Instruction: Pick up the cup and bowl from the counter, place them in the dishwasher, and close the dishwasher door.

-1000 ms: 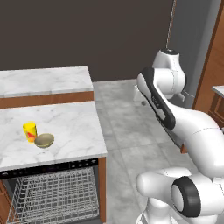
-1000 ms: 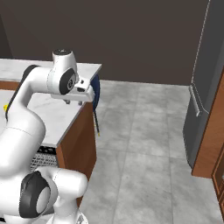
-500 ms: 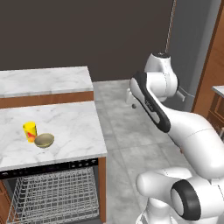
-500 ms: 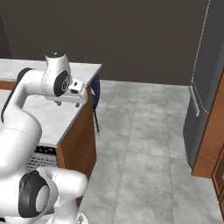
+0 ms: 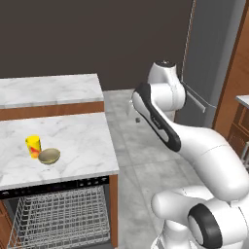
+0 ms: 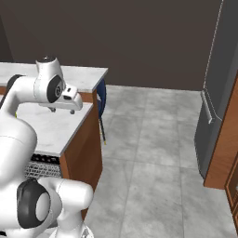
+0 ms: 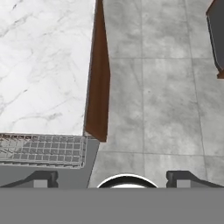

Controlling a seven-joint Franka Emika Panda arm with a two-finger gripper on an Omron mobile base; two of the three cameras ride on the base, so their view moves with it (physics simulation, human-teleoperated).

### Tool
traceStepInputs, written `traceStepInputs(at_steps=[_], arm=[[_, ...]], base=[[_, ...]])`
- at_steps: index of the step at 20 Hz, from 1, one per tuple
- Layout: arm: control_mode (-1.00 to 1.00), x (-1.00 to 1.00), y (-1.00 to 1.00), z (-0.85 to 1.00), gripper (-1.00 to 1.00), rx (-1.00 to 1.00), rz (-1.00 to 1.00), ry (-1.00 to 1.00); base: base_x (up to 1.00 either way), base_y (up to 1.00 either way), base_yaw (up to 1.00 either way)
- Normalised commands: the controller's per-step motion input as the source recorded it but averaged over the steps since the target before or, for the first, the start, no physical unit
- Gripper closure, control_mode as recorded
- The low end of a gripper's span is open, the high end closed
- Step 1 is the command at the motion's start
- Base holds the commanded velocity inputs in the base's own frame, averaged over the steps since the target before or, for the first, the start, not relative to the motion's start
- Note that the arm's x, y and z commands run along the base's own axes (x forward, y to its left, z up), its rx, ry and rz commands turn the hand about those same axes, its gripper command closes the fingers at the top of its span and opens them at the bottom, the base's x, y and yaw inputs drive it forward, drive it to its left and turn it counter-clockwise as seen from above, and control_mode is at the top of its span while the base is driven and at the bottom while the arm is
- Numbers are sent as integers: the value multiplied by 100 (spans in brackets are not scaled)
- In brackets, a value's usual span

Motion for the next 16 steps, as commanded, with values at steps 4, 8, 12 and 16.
traceStepInputs(at_steps=[4, 8, 12, 16], arm=[[-100, 6, 41, -4, -100, 0, -4, 0], [-100, 8, 42, -6, -100, 0, -3, 0], [-100, 9, 42, -7, -100, 0, -3, 0], [-100, 5, 46, -13, -100, 0, -2, 0]], base=[[0, 0, 0], [0, 0, 0], [0, 0, 0], [0, 0, 0]])
